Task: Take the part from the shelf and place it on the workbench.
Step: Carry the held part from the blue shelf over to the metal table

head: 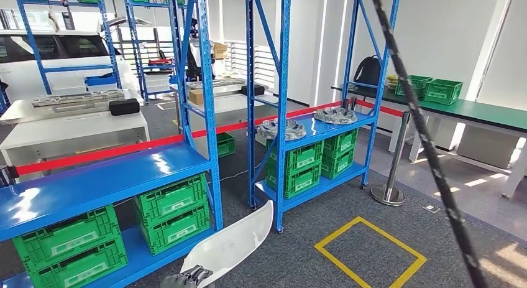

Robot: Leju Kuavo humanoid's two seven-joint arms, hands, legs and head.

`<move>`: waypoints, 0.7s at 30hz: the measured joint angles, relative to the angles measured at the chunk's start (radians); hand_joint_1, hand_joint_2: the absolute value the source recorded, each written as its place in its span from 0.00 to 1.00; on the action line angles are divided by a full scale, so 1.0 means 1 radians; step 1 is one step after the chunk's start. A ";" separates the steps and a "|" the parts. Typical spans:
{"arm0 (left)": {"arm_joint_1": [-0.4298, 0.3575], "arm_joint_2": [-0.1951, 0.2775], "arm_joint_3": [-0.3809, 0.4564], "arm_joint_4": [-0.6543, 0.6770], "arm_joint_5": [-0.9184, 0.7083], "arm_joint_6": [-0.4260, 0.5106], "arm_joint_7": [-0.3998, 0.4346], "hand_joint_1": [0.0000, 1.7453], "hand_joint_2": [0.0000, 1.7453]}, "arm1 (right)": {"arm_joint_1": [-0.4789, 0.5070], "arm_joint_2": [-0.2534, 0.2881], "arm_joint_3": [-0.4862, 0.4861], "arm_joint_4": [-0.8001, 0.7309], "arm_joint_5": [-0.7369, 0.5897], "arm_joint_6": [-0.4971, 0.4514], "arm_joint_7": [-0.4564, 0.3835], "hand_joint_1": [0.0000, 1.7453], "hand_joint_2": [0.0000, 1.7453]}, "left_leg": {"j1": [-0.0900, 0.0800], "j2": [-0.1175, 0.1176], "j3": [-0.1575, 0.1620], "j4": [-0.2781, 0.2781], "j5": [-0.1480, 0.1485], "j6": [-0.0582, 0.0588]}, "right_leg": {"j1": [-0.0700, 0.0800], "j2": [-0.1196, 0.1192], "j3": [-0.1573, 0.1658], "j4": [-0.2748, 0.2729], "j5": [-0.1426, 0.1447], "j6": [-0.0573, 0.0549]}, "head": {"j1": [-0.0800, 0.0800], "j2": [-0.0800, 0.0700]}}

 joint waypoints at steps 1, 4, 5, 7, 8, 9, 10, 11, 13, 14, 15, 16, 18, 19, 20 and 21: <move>0.000 -0.001 0.000 0.000 0.000 0.000 0.000 1.00 1.00 | 0.000 0.000 0.000 0.000 0.000 0.000 0.000 0.00 0.00 | 0.001 0.004 0.001 -0.003 0.002 0.003 | 0.001 -0.010 -0.003 0.008 -0.006 0.000 | 0.001 0.000; 0.001 -0.002 0.000 0.003 0.000 0.000 0.001 1.00 1.00 | -0.003 -0.001 0.000 0.000 0.000 0.000 -0.001 0.00 0.00 | -0.004 0.038 0.002 -0.004 0.003 0.016 | 0.009 -0.048 -0.085 0.184 -0.084 0.001 | 0.006 0.000; 0.002 -0.002 0.000 0.004 0.000 0.000 0.001 1.00 1.00 | -0.003 -0.001 0.000 0.000 0.000 0.000 -0.001 0.00 0.00 | -0.007 0.053 0.002 0.000 0.000 0.018 | 0.011 -0.057 -0.097 0.216 -0.090 0.001 | 0.007 0.000; 0.002 -0.003 0.000 0.005 -0.001 0.000 0.001 1.00 1.00 | -0.001 -0.002 0.000 0.000 0.000 -0.001 -0.001 0.00 0.00 | -0.010 0.074 0.001 0.010 -0.009 0.016 | 0.015 -0.079 -0.042 0.119 -0.043 -0.004 | 0.008 0.000; 0.002 -0.003 0.000 0.005 -0.001 0.000 0.002 1.00 1.00 | -0.002 -0.002 0.000 0.000 0.000 -0.002 -0.001 0.00 0.00 | -0.013 0.079 0.000 0.016 -0.013 0.012 | 0.018 -0.092 -0.012 0.059 -0.024 -0.009 | 0.007 0.000; 0.002 -0.003 0.000 0.005 -0.001 0.000 0.002 1.00 1.00 | -0.002 -0.003 0.000 0.000 0.000 -0.002 -0.001 0.00 0.00 | -0.016 0.083 0.000 0.019 -0.017 0.007 | 0.020 -0.100 0.005 0.025 -0.018 -0.013 | 0.007 0.000; 0.002 -0.003 0.000 0.005 -0.002 0.000 0.002 1.00 1.00 | -0.002 -0.003 0.000 0.000 0.000 -0.002 -0.001 0.00 0.00 | -0.019 0.087 0.000 0.019 -0.019 0.002 | 0.023 -0.103 0.009 0.014 -0.020 -0.018 | 0.006 0.000; 0.001 -0.004 0.000 0.005 -0.002 0.000 0.002 1.00 1.00 | -0.001 -0.003 0.000 0.000 0.000 -0.002 -0.001 0.00 0.00 | -0.021 0.091 0.001 0.018 -0.020 -0.002 | 0.024 -0.096 0.007 0.014 -0.017 -0.022 | 0.005 0.000; 0.001 -0.005 0.000 0.004 -0.002 0.000 0.001 1.00 1.00 | 0.001 -0.003 0.000 0.000 0.000 -0.002 0.000 0.00 0.00 | -0.020 0.087 -0.002 0.023 -0.028 -0.013 | 0.019 -0.085 0.007 0.011 -0.013 -0.032 | 0.004 0.000; 0.001 -0.005 0.000 0.003 -0.002 0.000 0.001 1.00 1.00 | 0.001 -0.003 0.000 0.000 0.000 -0.002 0.000 0.00 0.00 | -0.018 0.076 -0.011 0.043 -0.043 -0.019 | 0.016 -0.080 0.007 0.008 -0.011 -0.038 | 0.003 0.000; 0.001 -0.004 0.000 0.003 -0.002 0.000 0.001 1.00 1.00 | 0.000 -0.002 0.000 0.000 0.000 -0.002 0.000 0.00 0.00 | -0.016 0.062 -0.030 0.085 -0.069 -0.026 | 0.013 -0.075 0.008 0.006 -0.009 -0.042 | 0.002 0.000; 0.001 -0.003 0.000 0.004 -0.002 0.000 0.001 1.00 1.00 | -0.001 -0.002 0.000 0.000 0.000 -0.002 0.000 0.00 0.00 | -0.013 0.049 -0.056 0.145 -0.101 -0.030 | 0.012 -0.070 0.007 0.006 -0.009 -0.045 | 0.000 0.000; 0.005 0.000 0.000 0.006 -0.002 0.000 0.001 1.00 1.00 | 0.000 -0.002 0.000 0.000 0.000 -0.002 0.000 0.00 0.00 | -0.008 0.040 -0.113 0.268 -0.150 -0.035 | 0.012 -0.057 0.006 0.006 -0.009 -0.047 | -0.001 0.000; 0.007 0.001 0.000 0.007 -0.002 0.000 0.002 1.00 1.00 | 0.000 -0.002 0.000 0.000 0.000 -0.002 0.000 0.00 0.00 | -0.006 0.040 -0.126 0.293 -0.151 -0.036 | 0.011 -0.049 0.005 0.007 -0.009 -0.047 | -0.001 0.000; 0.008 0.002 0.000 0.008 -0.002 0.000 0.002 1.00 1.00 | 0.001 -0.002 0.000 0.000 0.000 -0.001 0.000 0.00 0.00 | -0.004 0.039 -0.121 0.280 -0.132 -0.037 | 0.010 -0.041 0.005 0.007 -0.009 -0.047 | -0.001 0.000; 0.009 0.002 0.000 0.008 -0.002 -0.001 0.002 1.00 1.00 | 0.001 -0.002 0.000 0.000 0.000 -0.001 0.000 0.00 0.00 | -0.002 0.035 -0.096 0.227 -0.097 -0.035 | 0.009 -0.032 0.006 0.008 -0.009 -0.046 | -0.001 0.000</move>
